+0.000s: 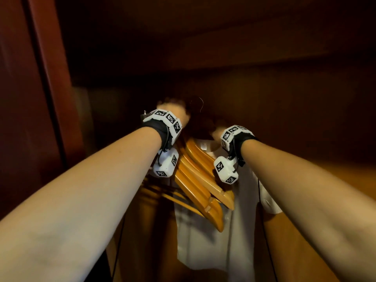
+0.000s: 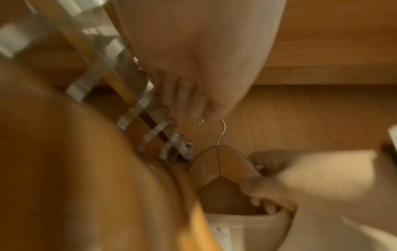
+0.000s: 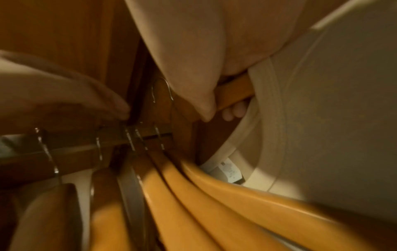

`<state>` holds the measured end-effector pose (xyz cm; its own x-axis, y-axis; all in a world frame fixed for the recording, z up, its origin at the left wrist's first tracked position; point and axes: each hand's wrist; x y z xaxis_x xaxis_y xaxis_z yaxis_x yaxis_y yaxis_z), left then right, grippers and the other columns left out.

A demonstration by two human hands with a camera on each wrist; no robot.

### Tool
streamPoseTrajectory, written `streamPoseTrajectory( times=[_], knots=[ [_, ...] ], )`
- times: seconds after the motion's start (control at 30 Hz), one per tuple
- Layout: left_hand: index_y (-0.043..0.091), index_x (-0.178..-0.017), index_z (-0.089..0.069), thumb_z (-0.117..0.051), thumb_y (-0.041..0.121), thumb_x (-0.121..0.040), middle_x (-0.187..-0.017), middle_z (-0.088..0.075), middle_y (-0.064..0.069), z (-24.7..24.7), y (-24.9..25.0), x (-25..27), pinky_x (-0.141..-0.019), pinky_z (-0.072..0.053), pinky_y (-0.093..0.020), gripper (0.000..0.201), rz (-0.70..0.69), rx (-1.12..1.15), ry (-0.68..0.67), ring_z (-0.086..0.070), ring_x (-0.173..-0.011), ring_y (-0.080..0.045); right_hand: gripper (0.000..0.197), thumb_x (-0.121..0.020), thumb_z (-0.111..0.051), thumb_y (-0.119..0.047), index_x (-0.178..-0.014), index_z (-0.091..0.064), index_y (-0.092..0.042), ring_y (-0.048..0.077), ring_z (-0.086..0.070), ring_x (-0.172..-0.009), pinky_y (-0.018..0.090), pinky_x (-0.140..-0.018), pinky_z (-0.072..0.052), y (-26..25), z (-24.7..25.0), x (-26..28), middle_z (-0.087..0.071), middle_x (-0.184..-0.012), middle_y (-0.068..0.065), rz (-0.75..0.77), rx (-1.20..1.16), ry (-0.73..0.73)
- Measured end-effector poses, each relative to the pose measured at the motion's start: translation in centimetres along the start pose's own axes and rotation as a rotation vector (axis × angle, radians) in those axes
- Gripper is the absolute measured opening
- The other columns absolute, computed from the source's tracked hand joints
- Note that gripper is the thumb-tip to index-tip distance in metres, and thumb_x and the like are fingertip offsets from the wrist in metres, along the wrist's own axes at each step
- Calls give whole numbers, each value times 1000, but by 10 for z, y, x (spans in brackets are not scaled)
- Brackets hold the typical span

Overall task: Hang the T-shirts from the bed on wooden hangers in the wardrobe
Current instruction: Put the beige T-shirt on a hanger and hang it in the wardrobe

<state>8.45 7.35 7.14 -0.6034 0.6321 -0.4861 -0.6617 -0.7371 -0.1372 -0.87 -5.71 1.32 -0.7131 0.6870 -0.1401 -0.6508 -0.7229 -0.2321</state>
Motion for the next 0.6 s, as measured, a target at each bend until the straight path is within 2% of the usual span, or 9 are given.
streamPoseTrajectory(
  times=[0.07,0.13,0.2,0.27,0.37,0.43,0.47,0.53,0.6],
  knots=[
    [17,-141,-46,-42,45,-101,-144,-47,-12,2,-7,3,-107,-38,-50,50,40,-123,-40,-45,-132,-35,59,-100,-54,-12,-153,-30,-11,40,-49,-129,45,-101,-49,-6,4,-2,-32,-155,20,72,87,15],
    [17,-132,-57,-49,41,-99,-125,-60,-9,0,-12,2,-98,-48,-50,41,32,-168,-102,-58,-117,-35,59,-101,-52,-16,-155,-27,-19,40,-47,-131,50,-102,-48,-12,8,-2,-28,-159,15,99,194,16],
    [18,-121,-64,-56,37,-96,-104,-64,-5,-1,-15,3,-88,-55,-45,33,-2,-165,-127,-64,-103,-32,55,-106,-45,-23,-156,-23,-25,40,-42,-137,55,-106,-43,-19,9,-4,-26,-161,10,109,227,31],
    [21,-117,-65,-54,38,-96,-93,-61,0,0,-16,4,-86,-56,-44,29,-32,-223,-162,-65,-97,-29,58,-108,-40,-24,-159,-13,-25,38,-37,-141,53,-109,-41,-23,6,-9,-21,-164,10,105,206,38],
    [25,-96,-60,-55,43,-96,-72,-45,5,7,-12,10,-82,-58,-45,19,-38,-317,-181,-65,-90,-26,58,-107,-43,-22,-159,-16,-26,36,-38,-141,52,-110,-40,-26,3,-13,-23,-163,8,115,225,25],
    [32,-89,-49,-58,44,-94,-70,-45,3,10,-9,18,-80,-58,-44,15,-65,-334,-181,-66,-88,-26,58,-106,-45,-20,-158,-19,-27,36,-37,-141,54,-110,-40,-27,2,-14,-24,-163,6,139,263,24],
    [30,-89,-49,-59,44,-93,-70,-47,3,10,-8,20,-80,-58,-42,18,-81,-353,-186,-66,-86,-25,57,-106,-44,-20,-158,-20,-27,37,-37,-141,56,-109,-40,-28,0,-14,-24,-163,6,138,267,11],
    [22,-96,-58,-61,45,-92,-74,-50,3,8,-7,21,-80,-58,-42,24,-105,-402,-182,-65,-86,-24,51,-107,-41,-22,-156,-26,-22,38,-40,-138,55,-109,-40,-30,-2,-13,-31,-158,7,125,297,-39],
    [17,-106,-62,-61,46,-93,-80,-54,1,9,-6,21,-86,-56,-44,31,-94,-408,-197,-65,-94,-27,45,-108,-38,-24,-152,-33,-18,38,-46,-133,55,-108,-41,-33,-3,-14,-39,-153,12,132,341,-69]
  ],
)
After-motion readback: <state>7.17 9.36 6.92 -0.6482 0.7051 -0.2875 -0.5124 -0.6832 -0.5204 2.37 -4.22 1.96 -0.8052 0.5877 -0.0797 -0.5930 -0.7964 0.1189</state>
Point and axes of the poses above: each hand's wrist, its own x-axis away from the middle knuckle, its own z-axis out of the back of the hand, y = z × x
